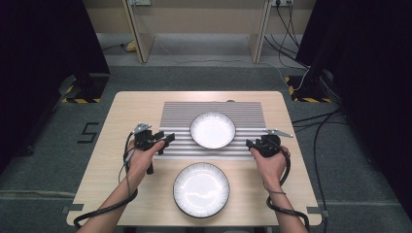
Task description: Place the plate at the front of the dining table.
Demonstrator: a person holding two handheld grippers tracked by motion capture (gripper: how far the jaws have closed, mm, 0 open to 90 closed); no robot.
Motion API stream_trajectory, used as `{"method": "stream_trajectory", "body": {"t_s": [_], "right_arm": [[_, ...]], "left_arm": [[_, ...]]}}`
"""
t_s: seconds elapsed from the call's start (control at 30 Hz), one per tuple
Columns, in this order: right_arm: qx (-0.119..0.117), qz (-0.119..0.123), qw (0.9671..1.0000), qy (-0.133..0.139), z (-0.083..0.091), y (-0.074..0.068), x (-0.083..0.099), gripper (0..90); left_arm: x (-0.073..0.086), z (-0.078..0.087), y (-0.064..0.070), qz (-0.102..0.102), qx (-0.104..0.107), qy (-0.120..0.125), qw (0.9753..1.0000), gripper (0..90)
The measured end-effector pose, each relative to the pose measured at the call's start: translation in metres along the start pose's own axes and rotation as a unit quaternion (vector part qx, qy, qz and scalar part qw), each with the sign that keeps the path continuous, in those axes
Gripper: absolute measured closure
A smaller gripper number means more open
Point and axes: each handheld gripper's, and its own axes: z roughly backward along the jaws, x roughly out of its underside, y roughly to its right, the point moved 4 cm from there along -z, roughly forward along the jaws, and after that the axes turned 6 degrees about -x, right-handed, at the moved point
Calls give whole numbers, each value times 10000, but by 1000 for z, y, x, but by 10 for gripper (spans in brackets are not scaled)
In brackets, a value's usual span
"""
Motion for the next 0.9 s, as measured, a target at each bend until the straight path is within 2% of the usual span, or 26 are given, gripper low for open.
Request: {"method": "stream_trajectory", "body": {"t_s": [0.03,0.07,0.13,0.17,0.2,0.27,0.3,0.37,0.4,0.43,0.47,0.57,0.67,0.73,0.77,0.8,0.83,0.9], "right_arm": [[-23,3,10000,-18,4,0,4,541],[-45,-6,10000,-26,8,0,9,540],[-73,-3,10000,-60,16,-1,17,540],[-73,-3,10000,-60,16,-1,17,540],[-125,32,9999,-51,23,-3,26,539],[-152,12,9999,-55,31,-3,33,535],[-152,12,9999,-55,31,-3,33,535],[-191,2,9998,-59,43,-5,44,528],[-207,8,9998,-62,46,-5,47,527],[-207,8,9998,-62,46,-5,47,527],[-219,-15,9998,-26,55,-6,52,530],[-249,-128,9996,108,67,-4,59,542],[-231,-187,9994,178,75,-1,65,538],[-197,-263,9992,247,82,0,74,521],[-189,-286,9990,299,83,1,77,510],[-158,-261,9989,344,84,1,78,498],[-163,-303,9987,387,85,1,80,491],[-212,-310,9984,421,85,1,81,483]], "left_arm": [[0,0,0,0,0,0,10000,409],[8,12,-3,-76,6,15,10000,408],[15,22,-7,-54,31,-8,10000,406],[15,22,-7,-54,31,-8,10000,402],[23,32,-9,-73,62,6,10000,402],[31,41,-10,-60,86,-8,9999,402],[31,41,-10,-60,86,-8,9999,402],[39,51,-11,-148,100,-14,9998,402],[45,59,-13,-116,143,0,9998,402],[45,59,-13,-116,143,0,9998,401],[53,70,-15,-124,87,61,9999,399],[63,85,-16,-98,139,165,9997,398],[68,91,-16,-123,157,190,9996,392],[79,100,-18,-51,159,284,9995,392],[79,100,-18,-51,159,284,9995,391],[82,103,-18,151,235,371,9989,390],[81,105,-17,184,302,454,9983,390],[80,106,-16,171,305,507,9981,368]]}}
